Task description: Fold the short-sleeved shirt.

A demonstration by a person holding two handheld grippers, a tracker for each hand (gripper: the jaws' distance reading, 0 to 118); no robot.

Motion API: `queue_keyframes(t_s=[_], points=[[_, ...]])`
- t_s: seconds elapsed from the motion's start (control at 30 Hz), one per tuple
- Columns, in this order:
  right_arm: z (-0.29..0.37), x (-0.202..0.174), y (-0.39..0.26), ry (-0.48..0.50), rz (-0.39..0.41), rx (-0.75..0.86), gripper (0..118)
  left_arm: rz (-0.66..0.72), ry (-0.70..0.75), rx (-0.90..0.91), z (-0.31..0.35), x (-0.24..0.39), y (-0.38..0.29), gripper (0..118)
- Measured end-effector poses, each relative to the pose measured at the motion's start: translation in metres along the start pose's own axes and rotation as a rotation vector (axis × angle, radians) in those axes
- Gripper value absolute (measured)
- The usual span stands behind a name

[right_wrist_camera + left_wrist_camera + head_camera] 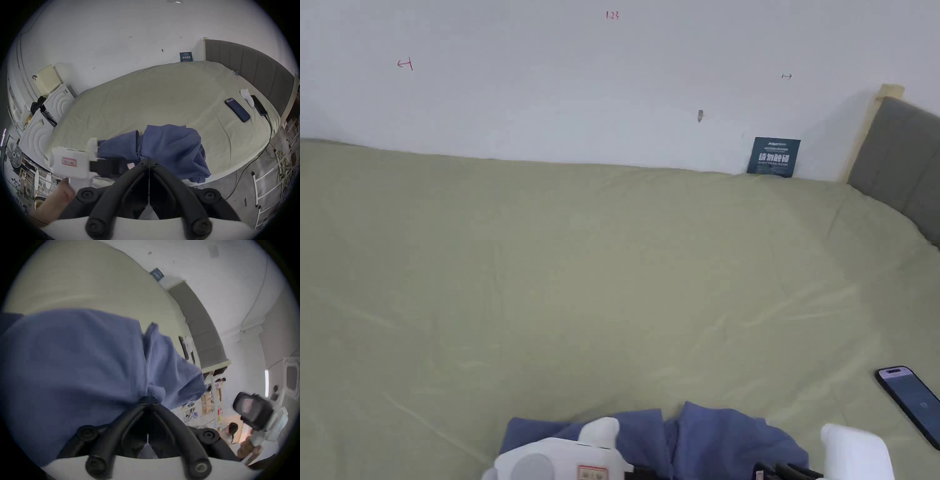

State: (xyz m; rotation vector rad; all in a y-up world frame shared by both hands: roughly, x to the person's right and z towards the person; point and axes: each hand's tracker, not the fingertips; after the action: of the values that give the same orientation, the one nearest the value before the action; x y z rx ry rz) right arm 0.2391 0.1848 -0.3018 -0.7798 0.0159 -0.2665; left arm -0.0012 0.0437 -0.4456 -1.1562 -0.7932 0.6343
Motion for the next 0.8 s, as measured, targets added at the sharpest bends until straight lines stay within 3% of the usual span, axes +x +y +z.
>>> queue_keyframes(t_s=[0.13,0.23,0.27,0.3,0.33,0.37,0.53,0.6,0.63,0.73,0.77,0.8], points=[[-0.002,-0.007,0.007,0.006,0.020,0.006,2,0.010,-0.038,0.148,0.090,-0.018,0.020,0],[-0.008,-0.012,0.012,0.030,0.032,0.007,2,0.098,-0.060,0.210,0.138,-0.058,0.027,16],[-0.009,-0.015,0.014,0.038,0.038,0.006,2,0.157,-0.042,0.214,0.147,-0.070,0.030,38],[-0.010,-0.018,0.015,0.046,0.045,0.004,2,0.206,-0.022,0.207,0.152,-0.081,0.029,91],[-0.011,-0.020,0.015,0.058,0.050,0.005,2,0.224,-0.025,0.200,0.154,-0.090,0.026,118],[-0.011,-0.022,0.015,0.068,0.051,0.007,2,0.246,-0.038,0.249,0.159,-0.099,0.021,118],[-0.014,-0.028,0.013,0.087,0.057,-0.010,2,0.348,-0.046,0.143,0.135,-0.121,0.008,118],[-0.014,-0.027,0.011,0.083,0.059,-0.015,2,0.344,-0.106,0.165,0.126,-0.123,-0.002,118],[-0.015,-0.026,0.010,0.085,0.055,-0.018,2,0.339,-0.206,0.213,0.121,-0.122,0.001,118],[-0.018,-0.021,0.006,0.085,0.031,-0.037,2,0.458,-0.273,0.179,0.098,-0.124,0.001,118],[-0.019,-0.020,0.005,0.083,0.025,-0.046,2,0.424,-0.311,0.226,0.098,-0.126,0.003,115],[-0.019,-0.019,0.003,0.082,0.022,-0.051,2,0.421,-0.341,0.246,0.098,-0.126,0.004,86]])
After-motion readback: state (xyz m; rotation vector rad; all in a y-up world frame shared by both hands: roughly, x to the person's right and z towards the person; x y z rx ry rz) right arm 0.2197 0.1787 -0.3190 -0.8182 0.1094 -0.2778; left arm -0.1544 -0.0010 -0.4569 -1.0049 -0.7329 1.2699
